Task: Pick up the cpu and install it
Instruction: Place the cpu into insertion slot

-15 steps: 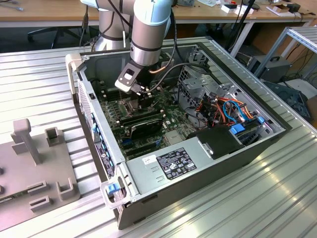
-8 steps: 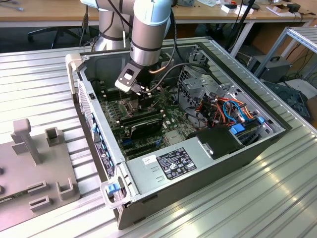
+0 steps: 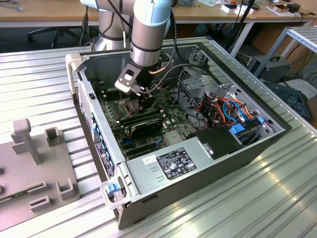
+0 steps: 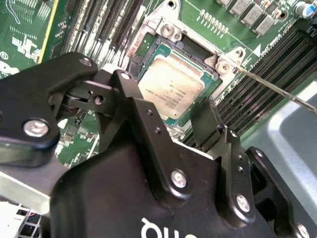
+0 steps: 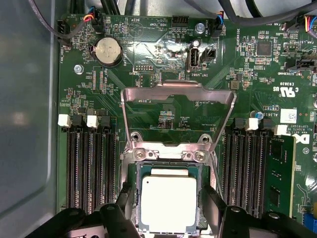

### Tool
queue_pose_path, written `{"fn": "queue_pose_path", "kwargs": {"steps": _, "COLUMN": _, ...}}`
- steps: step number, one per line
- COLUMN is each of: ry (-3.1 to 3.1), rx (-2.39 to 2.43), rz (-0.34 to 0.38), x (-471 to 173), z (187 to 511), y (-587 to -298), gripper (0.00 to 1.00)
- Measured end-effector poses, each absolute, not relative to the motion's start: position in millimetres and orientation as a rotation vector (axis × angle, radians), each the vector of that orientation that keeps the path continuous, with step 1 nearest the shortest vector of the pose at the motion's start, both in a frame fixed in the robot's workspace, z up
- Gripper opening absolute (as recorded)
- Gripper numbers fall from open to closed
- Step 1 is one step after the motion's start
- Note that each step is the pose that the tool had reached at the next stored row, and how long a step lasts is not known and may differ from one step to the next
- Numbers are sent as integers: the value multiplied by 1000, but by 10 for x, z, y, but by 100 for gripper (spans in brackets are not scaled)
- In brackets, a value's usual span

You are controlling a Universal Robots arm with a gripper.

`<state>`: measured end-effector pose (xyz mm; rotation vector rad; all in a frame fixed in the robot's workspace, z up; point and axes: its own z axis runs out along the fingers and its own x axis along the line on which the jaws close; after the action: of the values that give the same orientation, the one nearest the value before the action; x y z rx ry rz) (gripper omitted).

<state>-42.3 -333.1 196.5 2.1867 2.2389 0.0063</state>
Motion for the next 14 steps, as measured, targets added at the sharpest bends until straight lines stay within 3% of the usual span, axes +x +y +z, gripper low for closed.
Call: {"fn": "queue_pose_path", "kwargs": {"steps": 14, "ry": 2239, "rx": 2187, "rz": 7, "x": -422, "z": 2099, "y": -3330, "gripper": 68}}
